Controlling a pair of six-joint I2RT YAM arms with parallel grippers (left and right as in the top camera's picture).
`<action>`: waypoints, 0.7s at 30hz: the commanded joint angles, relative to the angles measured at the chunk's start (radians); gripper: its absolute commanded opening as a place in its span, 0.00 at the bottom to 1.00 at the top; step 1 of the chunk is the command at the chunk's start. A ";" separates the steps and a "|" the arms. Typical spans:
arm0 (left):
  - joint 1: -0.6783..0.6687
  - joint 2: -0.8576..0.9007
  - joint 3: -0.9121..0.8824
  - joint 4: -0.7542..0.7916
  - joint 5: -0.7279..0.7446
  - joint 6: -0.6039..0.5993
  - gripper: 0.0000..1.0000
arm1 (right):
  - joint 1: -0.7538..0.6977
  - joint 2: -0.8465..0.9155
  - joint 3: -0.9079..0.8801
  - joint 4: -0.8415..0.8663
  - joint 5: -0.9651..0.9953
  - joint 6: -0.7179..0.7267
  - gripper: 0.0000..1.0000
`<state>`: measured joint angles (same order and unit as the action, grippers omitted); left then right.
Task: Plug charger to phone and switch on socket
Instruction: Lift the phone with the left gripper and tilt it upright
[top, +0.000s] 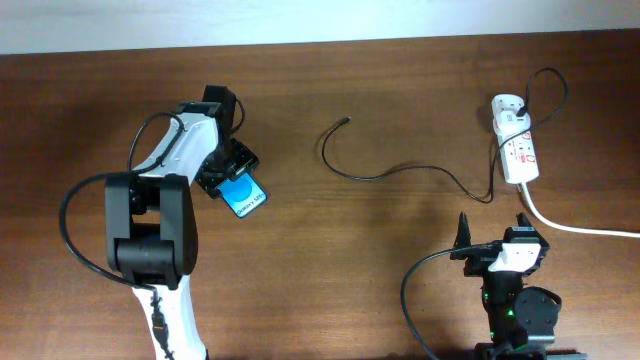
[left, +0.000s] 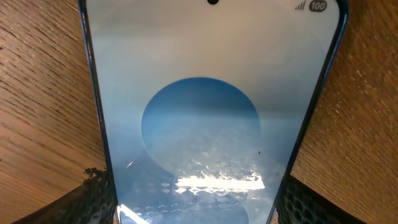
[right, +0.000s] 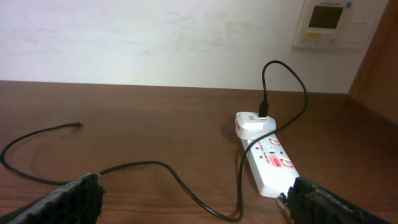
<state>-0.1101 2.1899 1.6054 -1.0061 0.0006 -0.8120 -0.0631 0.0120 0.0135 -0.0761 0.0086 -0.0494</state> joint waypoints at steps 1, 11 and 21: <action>0.001 0.086 -0.053 -0.029 -0.042 0.001 0.72 | -0.004 -0.005 -0.008 -0.002 -0.005 0.001 0.98; 0.028 0.086 0.093 -0.160 -0.042 0.021 0.72 | -0.004 -0.005 -0.008 -0.002 -0.005 0.001 0.99; 0.028 0.086 0.163 -0.227 0.110 0.115 0.72 | -0.004 -0.005 -0.008 -0.002 -0.005 0.001 0.98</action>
<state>-0.0883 2.2658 1.7470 -1.2240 0.0376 -0.7418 -0.0631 0.0120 0.0135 -0.0761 0.0086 -0.0490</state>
